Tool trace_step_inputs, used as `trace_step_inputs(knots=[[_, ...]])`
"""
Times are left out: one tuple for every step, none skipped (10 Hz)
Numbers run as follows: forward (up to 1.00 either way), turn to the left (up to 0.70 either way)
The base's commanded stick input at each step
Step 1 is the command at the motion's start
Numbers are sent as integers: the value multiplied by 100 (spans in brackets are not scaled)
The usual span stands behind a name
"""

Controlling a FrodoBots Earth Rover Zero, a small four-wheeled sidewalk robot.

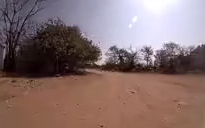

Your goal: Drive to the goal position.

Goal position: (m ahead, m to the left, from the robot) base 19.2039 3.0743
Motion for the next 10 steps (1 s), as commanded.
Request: trace_step_inputs(knots=[[100, -40], [100, -9], [100, -1], [100, 0], [100, 0], [100, 0], [100, 0], [100, 0], [100, 0], [100, 0]])
